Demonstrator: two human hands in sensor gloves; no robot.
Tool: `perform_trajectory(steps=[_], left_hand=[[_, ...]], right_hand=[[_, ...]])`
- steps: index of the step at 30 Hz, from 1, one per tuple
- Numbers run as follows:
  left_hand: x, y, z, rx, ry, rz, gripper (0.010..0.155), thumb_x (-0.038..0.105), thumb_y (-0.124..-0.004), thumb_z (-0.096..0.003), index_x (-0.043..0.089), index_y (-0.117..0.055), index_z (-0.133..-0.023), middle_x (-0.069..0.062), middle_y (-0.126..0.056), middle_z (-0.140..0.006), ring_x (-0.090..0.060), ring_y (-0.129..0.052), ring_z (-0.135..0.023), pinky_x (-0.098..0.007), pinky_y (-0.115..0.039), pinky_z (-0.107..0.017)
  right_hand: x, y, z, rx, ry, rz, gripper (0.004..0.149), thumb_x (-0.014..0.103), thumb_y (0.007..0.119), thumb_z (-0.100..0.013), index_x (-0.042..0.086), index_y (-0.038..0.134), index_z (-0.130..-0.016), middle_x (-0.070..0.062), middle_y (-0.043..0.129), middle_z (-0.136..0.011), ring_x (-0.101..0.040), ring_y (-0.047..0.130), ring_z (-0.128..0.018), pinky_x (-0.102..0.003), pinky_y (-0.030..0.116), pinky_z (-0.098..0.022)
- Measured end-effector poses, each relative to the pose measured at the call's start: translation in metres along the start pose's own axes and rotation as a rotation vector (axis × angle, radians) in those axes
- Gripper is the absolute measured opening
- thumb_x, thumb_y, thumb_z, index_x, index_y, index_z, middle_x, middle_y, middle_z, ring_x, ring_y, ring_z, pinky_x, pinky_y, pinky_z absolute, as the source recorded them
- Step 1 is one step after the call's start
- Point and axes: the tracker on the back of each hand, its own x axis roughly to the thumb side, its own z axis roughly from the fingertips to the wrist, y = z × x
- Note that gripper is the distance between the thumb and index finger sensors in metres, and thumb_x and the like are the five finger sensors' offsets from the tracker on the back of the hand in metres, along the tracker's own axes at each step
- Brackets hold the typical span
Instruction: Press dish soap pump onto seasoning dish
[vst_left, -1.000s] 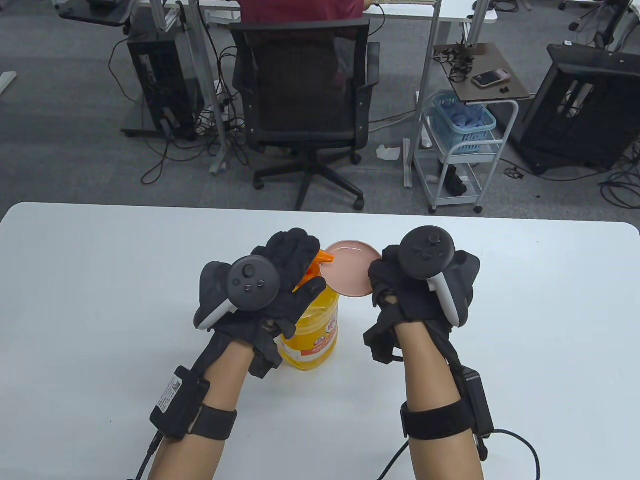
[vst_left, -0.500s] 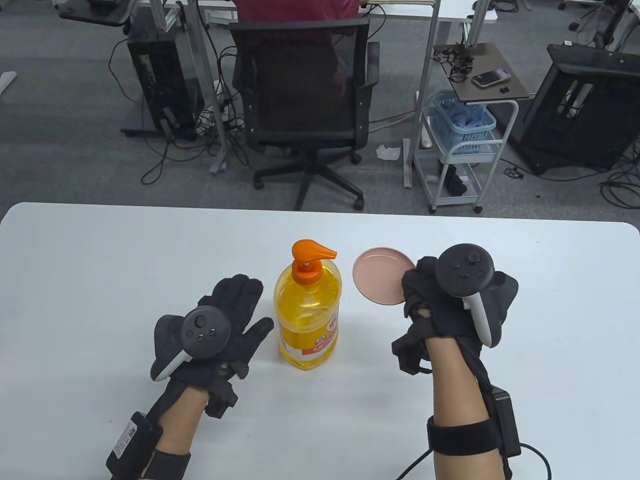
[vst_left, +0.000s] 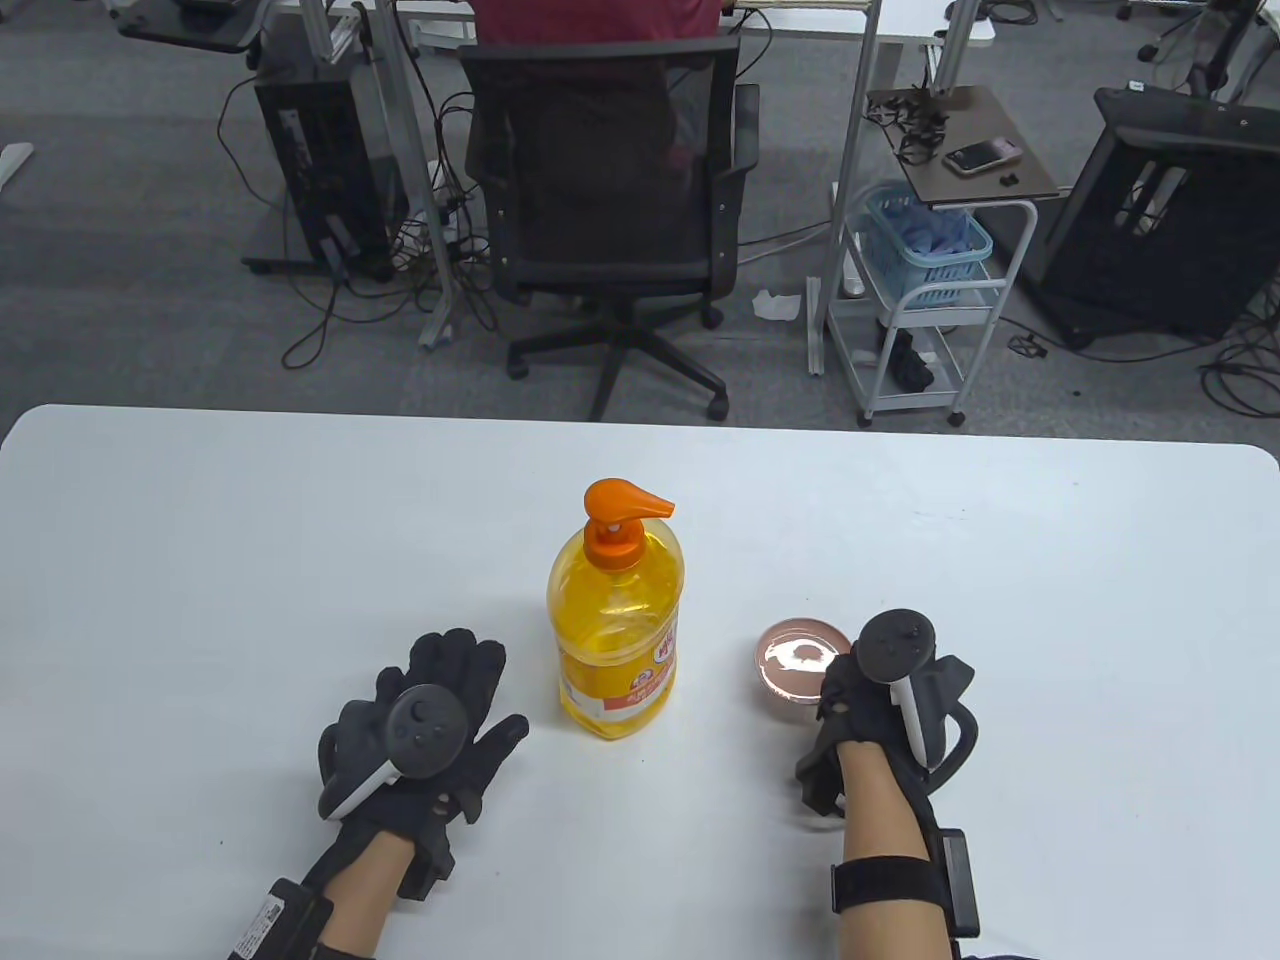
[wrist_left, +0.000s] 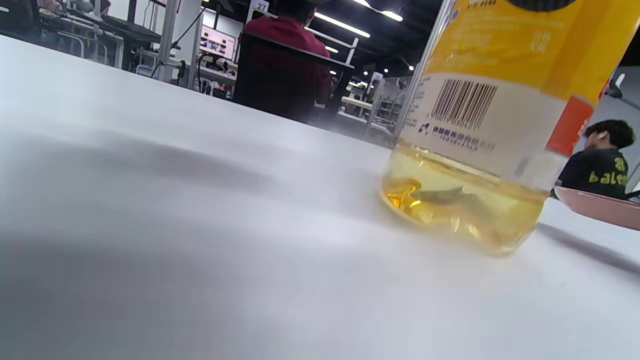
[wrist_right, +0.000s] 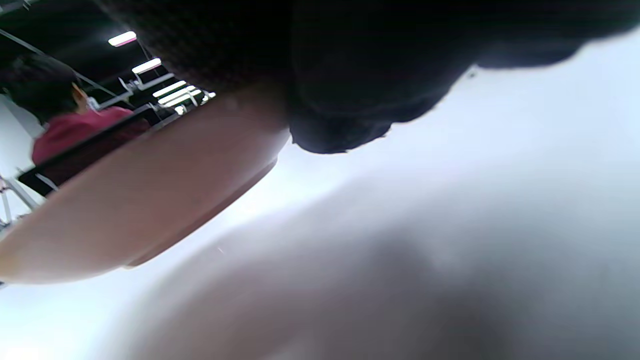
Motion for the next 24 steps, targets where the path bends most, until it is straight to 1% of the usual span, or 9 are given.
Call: perform_trajectory(steps=[5, 8, 11, 13, 15, 17, 18, 21, 24], left_hand=[[-0.004, -0.007, -0.001, -0.010, 0.007, -0.024, 0.080, 0.068, -0.056, -0.0434, 0.032, -0.035, -0.112, -0.004, -0.024, -0.123, -0.035, -0.021, -0.115, -0.068, -0.024, -0.076], [-0.005, -0.010, -0.003, -0.018, 0.014, -0.029, 0.080, 0.067, -0.057, -0.0434, 0.032, -0.034, -0.111, -0.003, -0.024, -0.123, -0.035, -0.020, -0.115, -0.068, -0.023, -0.076], [-0.005, -0.012, -0.004, -0.031, 0.018, -0.035, 0.080, 0.067, -0.056, -0.0433, 0.032, -0.035, -0.111, -0.003, -0.024, -0.123, -0.035, -0.021, -0.115, -0.068, -0.023, -0.076], [-0.004, -0.010, -0.004, -0.030, 0.016, -0.030, 0.080, 0.067, -0.056, -0.0434, 0.032, -0.035, -0.111, -0.004, -0.024, -0.123, -0.035, -0.021, -0.115, -0.068, -0.024, -0.076], [-0.001, -0.004, -0.004, -0.026, 0.014, -0.023, 0.079, 0.067, -0.057, -0.0436, 0.032, -0.036, -0.111, -0.004, -0.026, -0.123, -0.035, -0.023, -0.115, -0.069, -0.025, -0.076], [0.002, 0.003, -0.004, -0.018, 0.018, -0.027, 0.079, 0.067, -0.059, -0.0444, 0.032, -0.036, -0.112, -0.004, -0.027, -0.123, -0.036, -0.024, -0.115, -0.069, -0.026, -0.076], [0.005, 0.009, -0.004, -0.014, 0.019, -0.036, 0.079, 0.066, -0.060, -0.0446, 0.031, -0.037, -0.111, -0.004, -0.028, -0.123, -0.036, -0.025, -0.115, -0.069, -0.027, -0.076], [0.010, 0.020, -0.005, -0.016, 0.028, -0.043, 0.079, 0.066, -0.061, -0.0453, 0.031, -0.037, -0.112, -0.004, -0.028, -0.123, -0.036, -0.025, -0.115, -0.069, -0.027, -0.076], [0.016, 0.032, -0.003, 0.020, 0.024, -0.044, 0.079, 0.066, -0.061, -0.0457, 0.032, -0.036, -0.112, -0.004, -0.028, -0.123, -0.036, -0.024, -0.115, -0.069, -0.026, -0.076]], right_hand=[[-0.002, 0.015, -0.006, 0.005, 0.028, 0.034, 0.048, 0.023, 0.080, -0.052, -0.013, 0.079, -0.084, -0.026, 0.096, -0.053, -0.023, 0.094, -0.024, -0.038, 0.087, -0.016], [-0.001, 0.018, -0.006, 0.011, 0.032, 0.041, 0.048, 0.022, 0.080, -0.053, -0.012, 0.078, -0.086, -0.027, 0.096, -0.054, -0.024, 0.095, -0.025, -0.039, 0.087, -0.017], [0.000, 0.019, -0.005, 0.019, 0.013, 0.036, 0.049, 0.022, 0.079, -0.053, -0.011, 0.077, -0.088, -0.028, 0.095, -0.058, -0.028, 0.096, -0.030, -0.042, 0.087, -0.022], [0.001, 0.016, -0.003, 0.065, -0.011, 0.019, 0.052, 0.025, 0.078, -0.054, -0.010, 0.074, -0.092, -0.032, 0.092, -0.064, -0.034, 0.096, -0.038, -0.048, 0.086, -0.028], [0.005, 0.008, 0.002, 0.115, -0.046, 0.029, 0.056, 0.028, 0.078, -0.055, -0.007, 0.068, -0.098, -0.037, 0.084, -0.079, -0.045, 0.093, -0.051, -0.056, 0.082, -0.038], [0.011, -0.004, 0.008, 0.072, -0.122, 0.070, 0.059, 0.029, 0.078, -0.055, -0.005, 0.065, -0.101, -0.037, 0.075, -0.090, -0.051, 0.087, -0.066, -0.065, 0.075, -0.047], [0.017, -0.015, 0.016, 0.024, -0.193, 0.098, 0.059, 0.030, 0.078, -0.055, -0.004, 0.064, -0.102, -0.036, 0.070, -0.095, -0.054, 0.081, -0.074, -0.068, 0.070, -0.052], [0.027, -0.029, 0.031, -0.028, -0.313, 0.128, 0.062, 0.031, 0.078, -0.056, -0.001, 0.061, -0.105, -0.035, 0.061, -0.102, -0.057, 0.066, -0.088, -0.074, 0.057, -0.060], [0.038, -0.037, 0.055, -0.071, -0.502, 0.157, 0.062, 0.033, 0.078, -0.056, 0.000, 0.061, -0.106, -0.033, 0.057, -0.106, -0.058, 0.051, -0.096, -0.077, 0.044, -0.065]])
